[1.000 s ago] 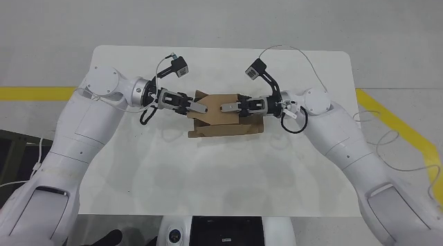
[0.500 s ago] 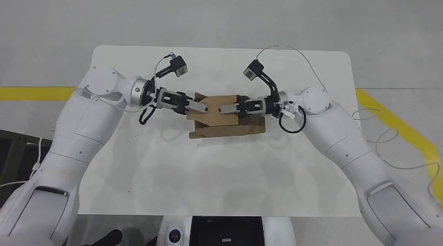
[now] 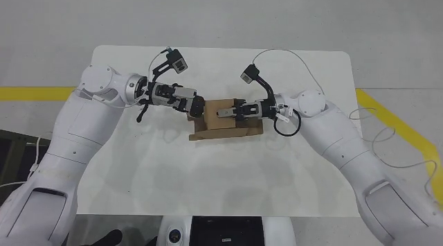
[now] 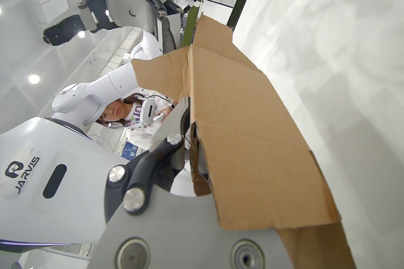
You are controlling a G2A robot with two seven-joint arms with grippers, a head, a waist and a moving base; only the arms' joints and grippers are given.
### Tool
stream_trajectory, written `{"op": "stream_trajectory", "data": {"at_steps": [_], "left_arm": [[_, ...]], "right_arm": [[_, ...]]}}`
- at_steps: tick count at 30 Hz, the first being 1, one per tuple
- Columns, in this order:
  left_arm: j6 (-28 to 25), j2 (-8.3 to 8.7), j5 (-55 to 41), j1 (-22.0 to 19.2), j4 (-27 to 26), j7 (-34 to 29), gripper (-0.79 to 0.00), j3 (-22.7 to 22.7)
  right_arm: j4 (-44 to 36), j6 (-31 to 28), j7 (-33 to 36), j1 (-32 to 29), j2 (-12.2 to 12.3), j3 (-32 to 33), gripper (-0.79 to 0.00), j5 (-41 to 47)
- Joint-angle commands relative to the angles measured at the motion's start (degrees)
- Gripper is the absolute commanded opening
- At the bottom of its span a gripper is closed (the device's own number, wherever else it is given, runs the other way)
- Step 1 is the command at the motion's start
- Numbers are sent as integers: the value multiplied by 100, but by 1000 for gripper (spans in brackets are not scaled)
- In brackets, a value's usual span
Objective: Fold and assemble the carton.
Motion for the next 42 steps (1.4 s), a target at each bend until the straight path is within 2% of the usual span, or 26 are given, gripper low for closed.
{"op": "stream_trajectory", "data": {"at_steps": [1,15,29,35,42], "left_arm": [[13,12,-48,7,-46,0,0,13],[-178,35,261,77,-398,9,0,69],[-377,65,1143,242,-808,482,0,30],[-273,57,1012,267,-795,507,0,-3],[-233,76,687,206,-541,399,0,-236]], "right_arm": [[-7,-24,-24,16,-26,-47,-785,-3],[102,-110,-110,117,-129,-189,-785,5],[234,-158,-158,197,-188,-244,-785,-1],[282,-216,-217,192,-206,-262,-785,20],[360,-303,-303,137,-145,-137,-785,50]]}}
